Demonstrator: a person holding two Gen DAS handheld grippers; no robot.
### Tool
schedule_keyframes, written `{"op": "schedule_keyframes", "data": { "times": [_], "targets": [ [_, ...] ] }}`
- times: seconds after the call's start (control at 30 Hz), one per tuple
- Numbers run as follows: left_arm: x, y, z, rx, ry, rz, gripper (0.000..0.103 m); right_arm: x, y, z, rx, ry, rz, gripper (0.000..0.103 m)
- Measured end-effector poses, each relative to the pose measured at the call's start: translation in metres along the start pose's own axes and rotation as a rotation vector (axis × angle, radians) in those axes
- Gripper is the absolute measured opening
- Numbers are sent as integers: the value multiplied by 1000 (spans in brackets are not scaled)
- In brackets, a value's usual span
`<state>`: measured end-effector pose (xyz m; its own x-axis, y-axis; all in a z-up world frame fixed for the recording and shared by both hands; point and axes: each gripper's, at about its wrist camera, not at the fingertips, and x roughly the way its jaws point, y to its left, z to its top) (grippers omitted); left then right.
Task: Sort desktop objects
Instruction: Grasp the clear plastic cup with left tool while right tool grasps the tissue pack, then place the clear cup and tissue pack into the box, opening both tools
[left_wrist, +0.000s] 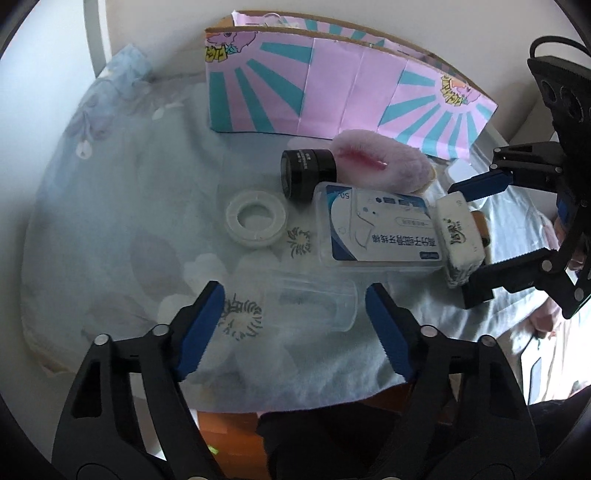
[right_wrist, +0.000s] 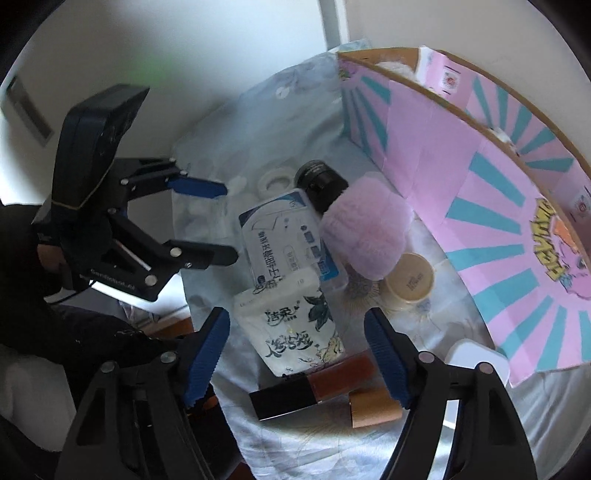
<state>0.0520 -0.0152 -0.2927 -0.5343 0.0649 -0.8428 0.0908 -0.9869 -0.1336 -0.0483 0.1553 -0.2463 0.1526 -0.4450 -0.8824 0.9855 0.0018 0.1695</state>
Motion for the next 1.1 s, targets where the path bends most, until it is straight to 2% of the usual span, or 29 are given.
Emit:
{"op": "schedule_keyframes", "data": {
  "times": [0.13,0.17,0.23,0.37,0.7,1.1],
  "targets": [
    [2,-3,0,6,-2,8,61,6,4,0,-47,14,9,60],
    [2,-4,0,14,-8,16,54,8,5,1,-58,21,9,50],
    [1,-6,1,24,-9,16,44,10,4,1,-71,29,19,48],
    [-1,-8,3,29,-9,6,43,6,3,2,-66,20,26,47],
    [-28,-11,21,61,-31,6,43,-25,2,7,-3,-67,2,47],
    [-83,-13,74,113,-94,-13,43,-75,3,25,111,-177,-58,47]
  ]
}}
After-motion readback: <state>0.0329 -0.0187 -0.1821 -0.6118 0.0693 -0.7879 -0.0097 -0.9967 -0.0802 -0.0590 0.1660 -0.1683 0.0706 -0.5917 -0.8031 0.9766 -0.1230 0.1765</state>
